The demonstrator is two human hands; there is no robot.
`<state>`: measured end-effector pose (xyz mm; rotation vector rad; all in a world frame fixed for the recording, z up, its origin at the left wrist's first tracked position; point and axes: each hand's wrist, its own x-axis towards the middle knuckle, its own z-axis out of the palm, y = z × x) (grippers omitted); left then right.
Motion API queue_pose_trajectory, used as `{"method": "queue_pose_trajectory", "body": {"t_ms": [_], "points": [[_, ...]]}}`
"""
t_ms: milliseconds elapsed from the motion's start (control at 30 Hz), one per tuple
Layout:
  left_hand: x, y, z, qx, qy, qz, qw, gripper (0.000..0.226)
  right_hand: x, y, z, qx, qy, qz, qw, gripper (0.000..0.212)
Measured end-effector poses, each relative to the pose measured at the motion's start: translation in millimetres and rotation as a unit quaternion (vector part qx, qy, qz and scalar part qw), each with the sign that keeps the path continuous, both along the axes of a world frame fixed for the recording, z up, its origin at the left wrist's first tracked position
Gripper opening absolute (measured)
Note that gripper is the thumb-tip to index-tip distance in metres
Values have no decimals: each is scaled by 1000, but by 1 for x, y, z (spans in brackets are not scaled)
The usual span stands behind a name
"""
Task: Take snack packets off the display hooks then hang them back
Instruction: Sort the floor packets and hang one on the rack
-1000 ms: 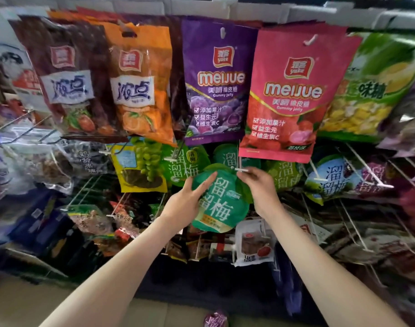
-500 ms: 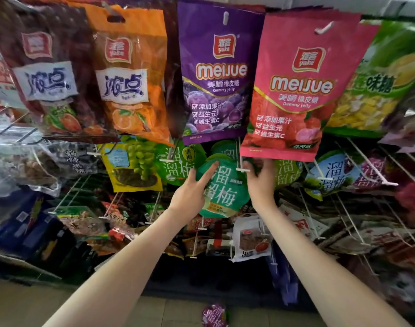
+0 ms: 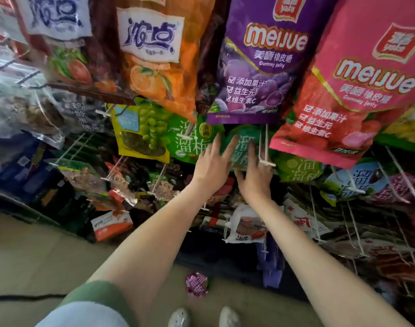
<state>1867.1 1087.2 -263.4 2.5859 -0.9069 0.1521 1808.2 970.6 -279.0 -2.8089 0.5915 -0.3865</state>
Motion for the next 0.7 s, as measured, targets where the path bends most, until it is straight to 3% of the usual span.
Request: {"method": "queue_pose_trajectory", "body": {"t_ms": [133,233,333,433,500,633,700], "points": [[-30,34,-45,-47,-54,10,997,71,-39,30,-36,16,-23,67,997,70],[-70,76,-107,-23,-44,34,998,62,-76,55,-93,50,3,157,986,63],[-117,113,-174,-53,-3,165,985,51,-116,74,-161,101,90,215,967,55],[-165,136,-258,-86,26,297,951,45,-152,79,-253,114,183,253,943,48],[-196,144,-324,-80,62,317,943,44,-174,77,-324,120,252,256,925,41],[-251,136,-482,-59,146,338,928,41,-202,68,-474,128,365,256,886,46],[-274,122,-572,-44,186,330,924,43,-211,61,-563,171,427,174,871,48]]}}
